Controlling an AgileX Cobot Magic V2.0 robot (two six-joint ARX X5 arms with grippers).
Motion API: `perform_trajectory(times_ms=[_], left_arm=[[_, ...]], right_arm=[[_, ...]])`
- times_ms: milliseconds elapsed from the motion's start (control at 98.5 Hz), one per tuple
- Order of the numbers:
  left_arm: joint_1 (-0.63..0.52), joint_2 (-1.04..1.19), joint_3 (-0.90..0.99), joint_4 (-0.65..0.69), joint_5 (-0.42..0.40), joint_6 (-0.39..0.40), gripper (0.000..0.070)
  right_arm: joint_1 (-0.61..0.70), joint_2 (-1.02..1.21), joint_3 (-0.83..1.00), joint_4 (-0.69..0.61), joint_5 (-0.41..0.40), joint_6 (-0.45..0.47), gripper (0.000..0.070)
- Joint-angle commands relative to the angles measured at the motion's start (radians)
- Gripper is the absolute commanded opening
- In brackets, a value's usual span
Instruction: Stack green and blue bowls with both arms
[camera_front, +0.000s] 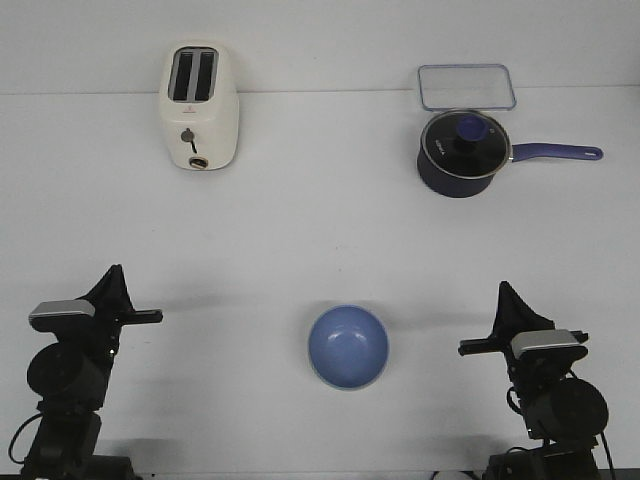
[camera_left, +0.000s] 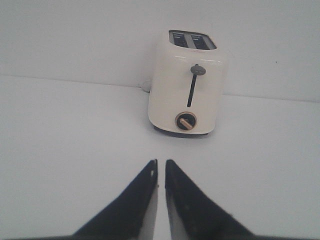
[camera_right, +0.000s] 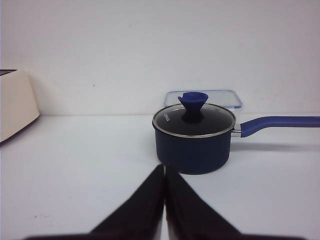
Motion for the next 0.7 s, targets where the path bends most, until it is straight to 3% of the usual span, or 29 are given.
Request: perform_trajectory(times_ms=[0, 152, 162, 223, 335, 690], left_arm=[[0.000, 0.001, 0.014, 0.014, -0.002, -0.003, 0.0014], [0.000, 0.001, 0.014, 0.014, -0.003, -0.003, 0.0014], [-0.024, -0.042, 0.010, -0.013, -0.014, 0.050, 0.0014], [-0.021, -0.067, -0.004, -0.011, -0.014, 0.072, 0.0014], [0.002, -0.182, -0.105, -0.011, 0.071, 0.122, 0.0014], [0.047, -0.515, -0.355, -0.045, 0.083, 0.079, 0.0014]], right_arm=[[0.001, 0.000, 0.007, 0.011, 0.001, -0.004, 0.0000], [0.001, 0.000, 0.007, 0.011, 0.001, -0.004, 0.0000], [0.001, 0.000, 0.007, 0.011, 0.001, -0.004, 0.0000], [0.001, 0.000, 0.007, 0.011, 0.000, -0.004, 0.0000], [0.001, 0.000, 0.007, 0.011, 0.001, -0.004, 0.0000], [0.001, 0.000, 0.007, 0.011, 0.001, -0.004, 0.0000]])
